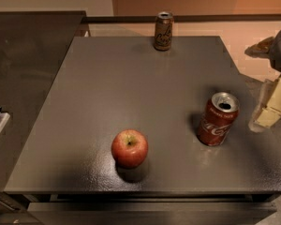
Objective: Move coke can near orange can
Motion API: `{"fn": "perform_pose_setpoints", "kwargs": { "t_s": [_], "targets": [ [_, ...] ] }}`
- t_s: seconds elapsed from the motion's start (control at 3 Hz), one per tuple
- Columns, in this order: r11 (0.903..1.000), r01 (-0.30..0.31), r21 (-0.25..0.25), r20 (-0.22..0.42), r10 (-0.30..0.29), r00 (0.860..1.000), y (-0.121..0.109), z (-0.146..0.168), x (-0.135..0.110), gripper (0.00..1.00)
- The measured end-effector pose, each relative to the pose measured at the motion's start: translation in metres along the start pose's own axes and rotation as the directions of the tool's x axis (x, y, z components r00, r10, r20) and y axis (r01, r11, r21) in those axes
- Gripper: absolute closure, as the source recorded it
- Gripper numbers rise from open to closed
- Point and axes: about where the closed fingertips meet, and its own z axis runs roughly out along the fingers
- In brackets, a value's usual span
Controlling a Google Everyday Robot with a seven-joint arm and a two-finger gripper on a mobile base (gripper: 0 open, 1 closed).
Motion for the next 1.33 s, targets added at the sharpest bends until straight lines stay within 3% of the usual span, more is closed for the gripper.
{"fn": "perform_pose_setpoints", "kwargs": {
  "t_s": [0.67, 1.33],
  "targets": [
    [0.9968, 0.017, -0.078, 0.164, -0.004, 0.986, 0.009, 0.035, 0.005, 0.0],
    [0.9889, 0.087, -0.121, 0.306, -0.046, 0.951, 0.029, 0.052, -0.015, 0.0]
  ]
}}
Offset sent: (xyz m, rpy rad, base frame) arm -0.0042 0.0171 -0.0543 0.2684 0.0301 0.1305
